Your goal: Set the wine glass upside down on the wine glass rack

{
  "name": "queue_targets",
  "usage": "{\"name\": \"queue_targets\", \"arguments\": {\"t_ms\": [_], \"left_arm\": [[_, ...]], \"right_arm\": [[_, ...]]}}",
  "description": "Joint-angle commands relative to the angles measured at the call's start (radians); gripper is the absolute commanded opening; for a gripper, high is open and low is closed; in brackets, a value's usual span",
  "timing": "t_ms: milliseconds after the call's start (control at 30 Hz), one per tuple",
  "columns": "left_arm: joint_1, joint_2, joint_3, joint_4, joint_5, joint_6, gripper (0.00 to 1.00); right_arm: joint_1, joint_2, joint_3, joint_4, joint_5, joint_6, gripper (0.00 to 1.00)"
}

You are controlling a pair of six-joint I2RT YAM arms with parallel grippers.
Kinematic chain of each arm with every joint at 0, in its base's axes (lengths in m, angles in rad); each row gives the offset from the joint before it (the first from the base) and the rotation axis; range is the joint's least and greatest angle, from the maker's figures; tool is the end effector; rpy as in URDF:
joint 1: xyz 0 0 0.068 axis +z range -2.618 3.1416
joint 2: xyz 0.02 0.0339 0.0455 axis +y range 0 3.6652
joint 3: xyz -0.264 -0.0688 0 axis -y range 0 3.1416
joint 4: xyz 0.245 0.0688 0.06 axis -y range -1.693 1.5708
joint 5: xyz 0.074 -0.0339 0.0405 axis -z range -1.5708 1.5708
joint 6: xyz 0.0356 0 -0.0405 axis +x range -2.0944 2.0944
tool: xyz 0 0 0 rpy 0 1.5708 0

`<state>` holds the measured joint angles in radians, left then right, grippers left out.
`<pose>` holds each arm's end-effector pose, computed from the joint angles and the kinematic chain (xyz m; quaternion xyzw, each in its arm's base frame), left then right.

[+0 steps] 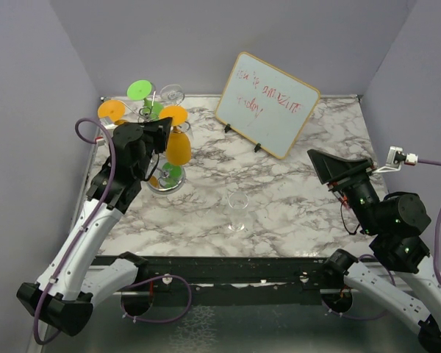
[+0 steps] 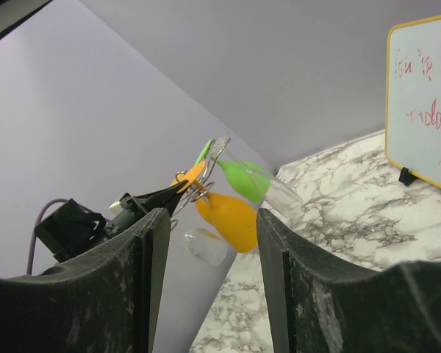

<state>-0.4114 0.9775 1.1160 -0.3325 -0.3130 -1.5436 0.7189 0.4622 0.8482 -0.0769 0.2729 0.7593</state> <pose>0.1993 -0.0750 0.4048 -0.4927 0.5907 -0.4530 0.4506 0.0750 0.0529 0.4120 0.1216 0.5820 0.4796 0.6453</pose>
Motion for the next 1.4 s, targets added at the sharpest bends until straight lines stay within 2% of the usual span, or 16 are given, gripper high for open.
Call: {"name": "queue_targets", "arguments": {"t_ms": [0,700,933,1133,1267,1367], "left_arm": [[-0.001,-0.03,-0.01,0.012,0.1,0.013,0.0],[-0.001,-0.036,0.018,0.02,0.178,0.112,0.0],[-0.001,0.004,0.053,0.029,0.186,0.146,0.0],[-0.001,0.088,0.117,0.041,0.196,0.238,0.0],[-0.001,0.107,0.14,0.037,0.158,0.27,0.0],[-0.001,0.11,0.151,0.018,0.115,0.289,0.07]], "right_arm": [[0.004,0.006,-0.012,-0.007,0.017,0.008,0.55],[0.004,0.012,-0.015,-0.004,0.011,0.015,0.55],[0.004,0.015,-0.023,0.002,0.006,0.024,0.56],[0.004,0.012,-0.024,0.001,0.007,0.022,0.56],[0.004,0.009,-0.021,-0.004,0.009,0.018,0.56],[0.004,0.008,-0.019,-0.007,0.009,0.017,0.56]]}}
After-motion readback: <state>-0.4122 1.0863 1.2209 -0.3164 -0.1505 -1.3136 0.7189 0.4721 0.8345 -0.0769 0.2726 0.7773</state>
